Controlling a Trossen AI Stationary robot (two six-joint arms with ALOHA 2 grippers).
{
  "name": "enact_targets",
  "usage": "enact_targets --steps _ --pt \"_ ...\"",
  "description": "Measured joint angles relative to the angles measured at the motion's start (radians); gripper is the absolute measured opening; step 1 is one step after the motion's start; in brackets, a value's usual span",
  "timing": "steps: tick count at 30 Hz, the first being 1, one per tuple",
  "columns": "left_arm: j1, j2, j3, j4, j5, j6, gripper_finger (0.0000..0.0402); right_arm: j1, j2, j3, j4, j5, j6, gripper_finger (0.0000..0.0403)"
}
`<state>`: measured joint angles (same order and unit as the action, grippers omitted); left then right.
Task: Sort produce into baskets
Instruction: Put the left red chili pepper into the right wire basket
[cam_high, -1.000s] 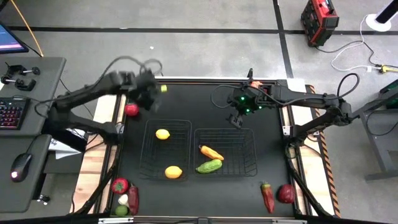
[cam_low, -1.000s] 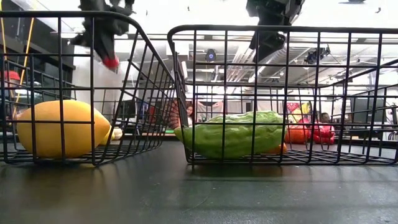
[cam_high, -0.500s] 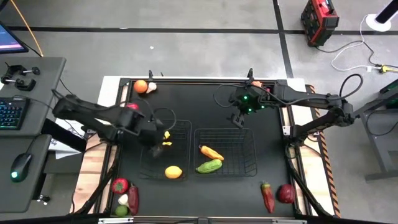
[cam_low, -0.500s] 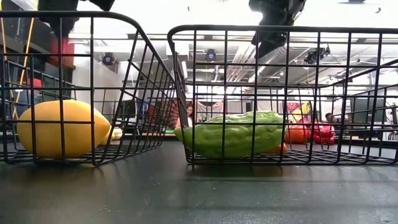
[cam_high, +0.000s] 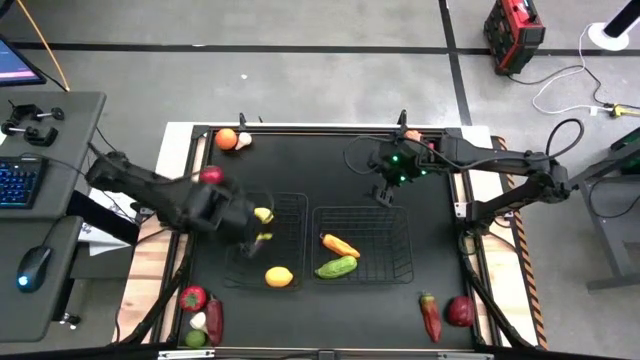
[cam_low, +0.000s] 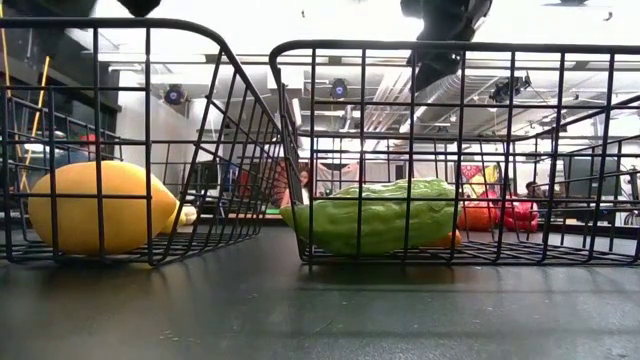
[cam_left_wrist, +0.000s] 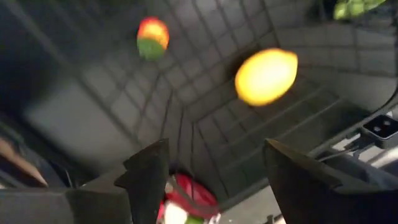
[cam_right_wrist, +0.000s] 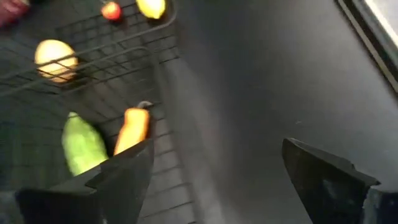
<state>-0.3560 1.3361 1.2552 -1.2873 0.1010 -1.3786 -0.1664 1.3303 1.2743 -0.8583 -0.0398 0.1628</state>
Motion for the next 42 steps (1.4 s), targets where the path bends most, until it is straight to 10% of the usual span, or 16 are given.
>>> enact_targets --steps 16,24,42 --pt "-0.661 0.121 0.000 0.141 0.037 -0.716 0.0243 0.328 -0.012 0.000 0.172 0.229 0.531 0.0346" --pt "-0.695 0.312 0.000 0.363 0.037 -0.734 0.0243 0.413 -0.012 0.000 0.174 0.292 0.649 0.0346" --pt "-0.651 0.522 0.000 0.310 -0.002 -1.011 0.0243 0.477 -0.012 0.000 0.174 0.295 0.543 0.0346"
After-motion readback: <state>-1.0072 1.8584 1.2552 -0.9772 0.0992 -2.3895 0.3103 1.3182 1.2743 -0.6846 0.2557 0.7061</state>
